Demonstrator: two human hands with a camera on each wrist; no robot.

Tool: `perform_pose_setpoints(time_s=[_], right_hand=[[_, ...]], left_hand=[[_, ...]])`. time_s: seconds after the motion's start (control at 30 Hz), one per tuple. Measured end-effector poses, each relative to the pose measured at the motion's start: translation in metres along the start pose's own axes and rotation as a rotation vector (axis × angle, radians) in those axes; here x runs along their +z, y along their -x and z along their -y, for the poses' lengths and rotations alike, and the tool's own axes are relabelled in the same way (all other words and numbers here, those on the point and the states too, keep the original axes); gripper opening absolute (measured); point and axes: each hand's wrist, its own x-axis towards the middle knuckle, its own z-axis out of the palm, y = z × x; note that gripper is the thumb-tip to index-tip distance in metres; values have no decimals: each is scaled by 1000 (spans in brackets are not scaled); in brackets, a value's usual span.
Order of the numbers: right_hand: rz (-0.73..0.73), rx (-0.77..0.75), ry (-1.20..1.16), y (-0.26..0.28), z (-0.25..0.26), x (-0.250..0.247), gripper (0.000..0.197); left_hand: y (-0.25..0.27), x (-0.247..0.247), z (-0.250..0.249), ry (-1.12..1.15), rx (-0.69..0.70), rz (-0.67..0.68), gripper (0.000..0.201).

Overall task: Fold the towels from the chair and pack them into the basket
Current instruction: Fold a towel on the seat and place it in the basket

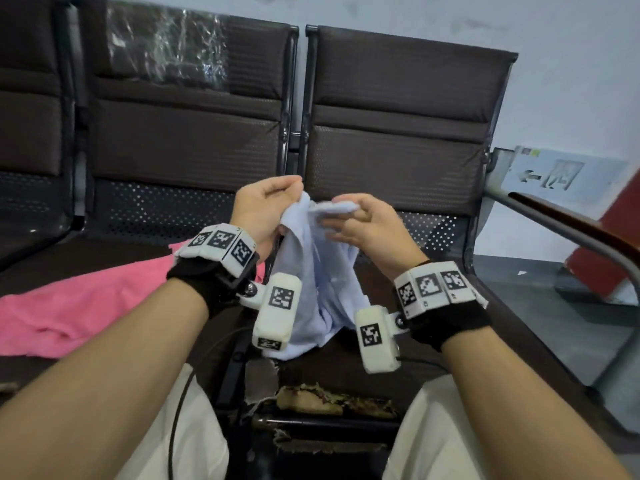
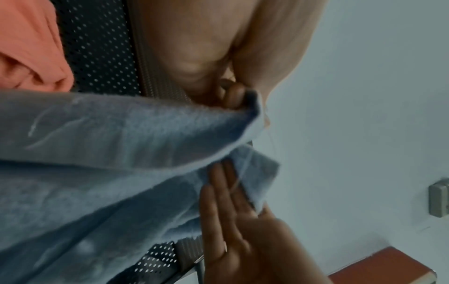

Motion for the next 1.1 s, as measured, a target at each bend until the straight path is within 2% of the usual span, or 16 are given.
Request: perform_pose_setpoints(time_s=[0.1,0.17,0.27,0.33,0.4,0.5,0.6,0.77,0.83,0.97,1.1], right_hand=[[-44,-47,459,6,-11,-5,3],[-70,-83,604,10,-18,-9,15],[-153,-215,804,15,-21,-15,17],[-137,-245,750,16,-20,-16,15],[-108,-275,542,17,-18,-15,9],[18,-259,321,19,-16,-11,15],[188,-188,363,19,-20,-8,17],[298,-3,344,18,-28,-2,12],[288,24,304,19,-27,0,7],[122,-1,222,16,-24,-4,10],[30,3,166,14,-24,-9,11]], left_hand=[[4,-1,5,42,-45,13,25],[7,-3,7,35,-86,47,31],[9,-10,8,-34,-151,86,38],[10,-17,9,-178,-141,123,41],[15,-22,10,-377,-81,179,43],[21,-28,11,-577,-27,292,42],[24,-30,6,-525,-83,401,48],[28,-29,2,-361,-200,517,51],[28,-30,3,-349,-201,497,51],[23,-35,5,-405,-215,445,48],[20,-37,11,-510,-176,383,21]])
